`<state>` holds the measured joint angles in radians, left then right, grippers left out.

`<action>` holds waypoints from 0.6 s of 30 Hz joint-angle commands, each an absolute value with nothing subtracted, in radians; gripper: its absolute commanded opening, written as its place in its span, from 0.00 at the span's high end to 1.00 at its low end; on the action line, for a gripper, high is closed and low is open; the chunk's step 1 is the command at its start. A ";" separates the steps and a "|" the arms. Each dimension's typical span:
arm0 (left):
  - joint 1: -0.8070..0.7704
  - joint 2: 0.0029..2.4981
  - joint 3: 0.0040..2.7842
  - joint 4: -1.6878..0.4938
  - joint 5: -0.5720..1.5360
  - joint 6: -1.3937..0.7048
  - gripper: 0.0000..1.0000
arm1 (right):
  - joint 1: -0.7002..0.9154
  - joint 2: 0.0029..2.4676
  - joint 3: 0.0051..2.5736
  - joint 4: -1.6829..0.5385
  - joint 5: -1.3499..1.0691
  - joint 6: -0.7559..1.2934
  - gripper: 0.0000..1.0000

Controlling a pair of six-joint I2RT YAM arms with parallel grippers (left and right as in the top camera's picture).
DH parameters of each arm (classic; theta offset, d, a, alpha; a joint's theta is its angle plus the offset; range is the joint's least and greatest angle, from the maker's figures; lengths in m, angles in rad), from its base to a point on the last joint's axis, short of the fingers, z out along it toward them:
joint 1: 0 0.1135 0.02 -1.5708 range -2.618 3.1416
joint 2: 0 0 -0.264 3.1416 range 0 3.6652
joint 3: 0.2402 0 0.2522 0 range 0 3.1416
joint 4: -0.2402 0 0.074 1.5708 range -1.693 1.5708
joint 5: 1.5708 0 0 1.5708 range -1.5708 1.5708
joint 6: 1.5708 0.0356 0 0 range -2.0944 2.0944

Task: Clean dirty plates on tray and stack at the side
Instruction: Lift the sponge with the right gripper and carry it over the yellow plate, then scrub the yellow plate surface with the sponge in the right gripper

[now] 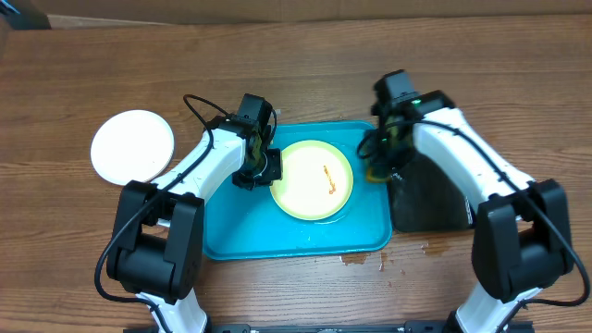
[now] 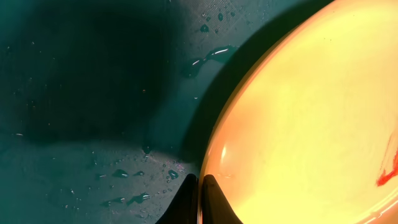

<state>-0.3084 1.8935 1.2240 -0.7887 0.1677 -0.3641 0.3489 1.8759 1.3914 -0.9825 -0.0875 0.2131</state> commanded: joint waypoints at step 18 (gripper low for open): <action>-0.317 1.898 1.221 -0.789 0.158 -0.360 0.96 | 0.656 1.877 1.418 -0.846 0.306 0.249 0.96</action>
<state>-0.3084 1.8935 1.2240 -0.7883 0.1677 -0.3641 0.6559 1.8759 1.3914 -0.8524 0.2558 0.2356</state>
